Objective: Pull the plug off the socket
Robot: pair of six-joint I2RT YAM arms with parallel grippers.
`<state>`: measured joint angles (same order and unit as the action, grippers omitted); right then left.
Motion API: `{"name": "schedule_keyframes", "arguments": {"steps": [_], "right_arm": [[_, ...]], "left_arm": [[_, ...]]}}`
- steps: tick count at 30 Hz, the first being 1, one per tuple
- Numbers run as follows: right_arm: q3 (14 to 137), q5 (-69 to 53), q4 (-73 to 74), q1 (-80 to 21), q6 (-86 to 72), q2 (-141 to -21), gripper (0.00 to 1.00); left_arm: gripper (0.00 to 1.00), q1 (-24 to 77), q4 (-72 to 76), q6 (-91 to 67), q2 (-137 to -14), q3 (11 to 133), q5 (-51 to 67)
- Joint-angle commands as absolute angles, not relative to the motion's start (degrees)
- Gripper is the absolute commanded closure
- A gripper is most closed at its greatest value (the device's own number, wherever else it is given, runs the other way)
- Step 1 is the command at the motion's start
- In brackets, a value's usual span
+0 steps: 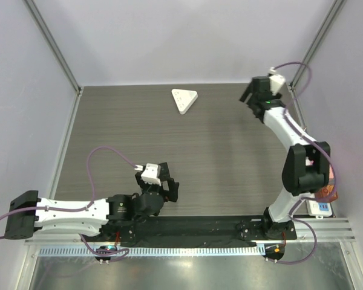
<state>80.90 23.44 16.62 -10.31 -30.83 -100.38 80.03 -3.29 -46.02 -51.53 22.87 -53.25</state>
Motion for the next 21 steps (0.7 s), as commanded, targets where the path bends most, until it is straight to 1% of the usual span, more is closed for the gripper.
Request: {"name": "schedule_keyframes", "arguments": {"steps": [1,6,8,10,12,13,17,21], "right_arm": [[75.86,32.17,17.84,-1.27,-26.04,-97.48,0.13],[73.83,31.21,18.81,8.07,-23.30,-98.87,0.13],[74.96,31.20,19.07,10.53,-18.41,-100.80,0.12],[75.67,33.56,19.16,11.07,-14.08,-102.03,0.11],[77.07,33.76,19.16,11.51,-8.54,-103.97,0.02],[77.69,33.32,19.51,11.69,-7.13,-104.84,0.01],[81.81,32.87,20.92,12.04,-3.78,-108.62,0.00],[85.16,37.07,22.50,12.83,-0.97,-113.37,0.00]], "left_arm": [[0.04,81.99,-2.55,-43.42,-51.59,25.05,-58.01],[0.04,84.11,-1.93,-43.51,-50.54,24.08,-60.38],[0.03,84.11,-2.02,-43.51,-50.62,24.08,-60.47],[0.03,84.11,-2.11,-43.59,-50.54,24.08,-60.73],[0.03,84.11,-2.11,-43.68,-50.36,24.00,-60.64],[0.03,84.11,-2.11,-43.68,-50.19,23.82,-60.64],[0.02,84.20,-2.20,-43.68,-48.78,23.12,-60.56],[0.02,84.20,-1.50,-44.21,-46.41,21.62,-60.64]]}}
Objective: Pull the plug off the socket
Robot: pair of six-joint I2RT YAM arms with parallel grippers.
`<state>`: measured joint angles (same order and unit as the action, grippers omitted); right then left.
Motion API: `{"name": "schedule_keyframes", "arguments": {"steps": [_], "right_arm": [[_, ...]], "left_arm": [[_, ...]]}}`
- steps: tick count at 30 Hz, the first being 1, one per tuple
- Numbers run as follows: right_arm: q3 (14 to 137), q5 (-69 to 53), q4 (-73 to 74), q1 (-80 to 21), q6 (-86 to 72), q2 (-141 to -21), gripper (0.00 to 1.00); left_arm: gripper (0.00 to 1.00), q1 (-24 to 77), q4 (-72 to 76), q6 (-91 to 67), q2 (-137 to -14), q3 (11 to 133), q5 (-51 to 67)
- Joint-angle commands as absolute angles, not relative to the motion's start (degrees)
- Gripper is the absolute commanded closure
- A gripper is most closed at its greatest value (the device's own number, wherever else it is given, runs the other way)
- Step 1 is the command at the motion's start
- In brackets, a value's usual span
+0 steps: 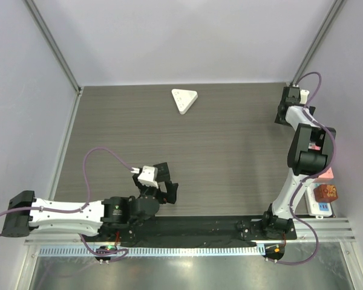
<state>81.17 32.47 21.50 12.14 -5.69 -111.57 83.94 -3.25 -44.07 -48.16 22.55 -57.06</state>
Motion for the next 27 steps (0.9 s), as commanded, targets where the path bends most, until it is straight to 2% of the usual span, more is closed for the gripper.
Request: {"name": "schedule_keyframes", "arguments": {"steps": [1,7,12,17,18,19,22,27], "right_arm": [[86.04,38.05,23.63,13.27,-0.79,-115.38,0.00],[87.63,40.25,25.05,14.24,4.04,-119.62,0.02],[85.17,35.34,24.61,17.57,2.90,-120.23,0.06],[84.55,30.69,24.35,18.46,3.25,-121.20,0.25],[84.38,30.41,24.35,18.46,3.34,-121.20,0.31],[84.11,30.32,24.43,18.37,3.51,-121.29,0.42],[82.98,31.02,24.26,17.84,3.87,-120.77,0.60],[79.90,31.56,23.64,14.69,-1.30,-117.69,0.72]], "left_arm": [[0.02,84.29,-1.58,-44.47,-45.36,21.27,-60.82],[0.02,84.20,-0.88,-44.47,-43.59,19.86,-60.65],[0.02,84.20,-0.62,-43.68,-44.73,20.48,-60.38],[0.02,84.20,-0.53,-43.59,-45.09,20.57,-60.38],[0.02,84.20,-0.61,-43.68,-44.91,20.39,-60.47],[0.02,84.20,-0.62,-43.86,-44.83,20.30,-60.56],[0.02,84.20,-0.62,-43.77,-43.68,19.69,-60.47],[0.02,84.20,-0.26,-43.86,-42.36,18.90,-60.56]]}}
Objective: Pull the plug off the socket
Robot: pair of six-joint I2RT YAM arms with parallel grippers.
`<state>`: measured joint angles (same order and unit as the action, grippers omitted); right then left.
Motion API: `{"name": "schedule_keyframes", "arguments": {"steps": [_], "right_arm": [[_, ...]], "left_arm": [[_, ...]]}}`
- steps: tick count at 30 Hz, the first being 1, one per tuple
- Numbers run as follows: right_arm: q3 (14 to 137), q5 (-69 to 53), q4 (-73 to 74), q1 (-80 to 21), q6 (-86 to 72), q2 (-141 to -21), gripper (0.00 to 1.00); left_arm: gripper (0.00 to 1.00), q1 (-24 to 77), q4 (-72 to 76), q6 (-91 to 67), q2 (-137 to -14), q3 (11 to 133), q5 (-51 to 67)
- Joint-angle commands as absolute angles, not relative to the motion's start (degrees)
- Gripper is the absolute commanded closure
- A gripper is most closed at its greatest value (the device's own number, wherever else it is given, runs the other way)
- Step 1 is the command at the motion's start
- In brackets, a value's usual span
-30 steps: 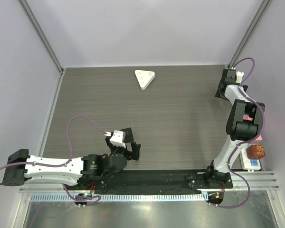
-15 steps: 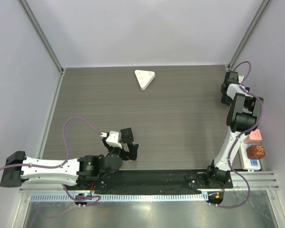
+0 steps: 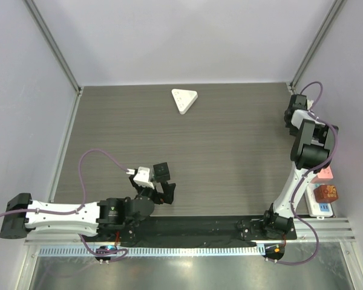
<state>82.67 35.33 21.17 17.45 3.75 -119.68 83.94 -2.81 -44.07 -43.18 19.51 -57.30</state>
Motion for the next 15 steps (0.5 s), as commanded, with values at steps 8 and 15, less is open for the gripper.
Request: {"name": "schedule_keyframes", "arguments": {"steps": [8,15], "right_arm": [[79.63,41.30,23.73,-4.17,-1.23,-117.51,0.78],[77.52,33.24,24.17,-16.50,-9.30,-114.97,0.78]], "left_arm": [[0.02,84.20,-0.26,-43.59,-45.52,20.21,-60.56],[0.03,84.20,-0.26,-42.72,-48.07,21.88,-60.21]]}}
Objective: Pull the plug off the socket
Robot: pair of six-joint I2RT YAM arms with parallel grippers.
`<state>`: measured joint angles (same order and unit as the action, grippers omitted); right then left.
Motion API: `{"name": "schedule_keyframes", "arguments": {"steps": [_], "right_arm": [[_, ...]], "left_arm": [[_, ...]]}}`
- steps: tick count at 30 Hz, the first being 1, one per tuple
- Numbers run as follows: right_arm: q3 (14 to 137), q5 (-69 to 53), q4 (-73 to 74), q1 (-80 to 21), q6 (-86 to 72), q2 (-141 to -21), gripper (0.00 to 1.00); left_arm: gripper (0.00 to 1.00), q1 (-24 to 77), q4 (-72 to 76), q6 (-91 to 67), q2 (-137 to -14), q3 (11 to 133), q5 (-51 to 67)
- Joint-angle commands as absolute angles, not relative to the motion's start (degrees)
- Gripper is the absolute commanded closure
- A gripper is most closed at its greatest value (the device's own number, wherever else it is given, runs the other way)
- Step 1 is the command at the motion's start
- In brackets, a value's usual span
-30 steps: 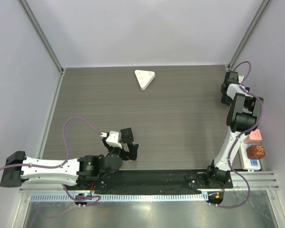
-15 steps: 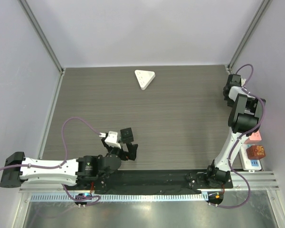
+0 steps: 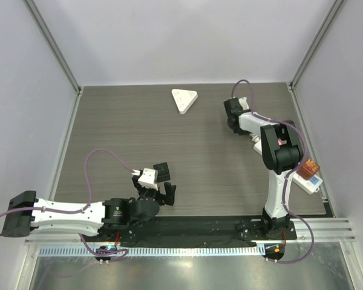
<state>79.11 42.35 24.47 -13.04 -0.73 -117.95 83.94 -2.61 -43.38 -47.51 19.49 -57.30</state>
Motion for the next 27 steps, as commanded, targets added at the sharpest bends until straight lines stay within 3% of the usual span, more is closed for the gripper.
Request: {"name": "schedule_keyframes", "arguments": {"steps": [1,6,18,21,25,27], "right_arm": [[76.56,31.22,24.00,-17.48,-11.06,-114.44,0.78],[71.91,17.34,19.88,-24.42,-19.84,-111.98,0.73],[65.31,3.17,-0.67,-37.35,-38.22,-111.53,0.62],[63.63,0.71,-7.19,-39.28,-41.74,-111.36,0.51],[63.37,-1.76,-8.44,-39.37,-42.28,-108.29,0.27],[63.11,-1.58,-7.31,-39.37,-40.79,-106.18,0.22]], "left_arm": [[0.03,84.20,-0.26,-42.71,-48.16,21.97,-60.21],[0.04,84.20,-0.26,-42.71,-48.25,21.89,-60.47],[0.06,84.20,-0.79,-42.71,-51.68,23.90,-60.29],[0.06,84.20,-1.49,-42.89,-52.56,24.43,-60.21],[0.06,84.11,-1.93,-43.24,-53.17,24.87,-60.29],[0.06,84.20,-2.02,-43.24,-53.17,25.05,-60.29]]}}
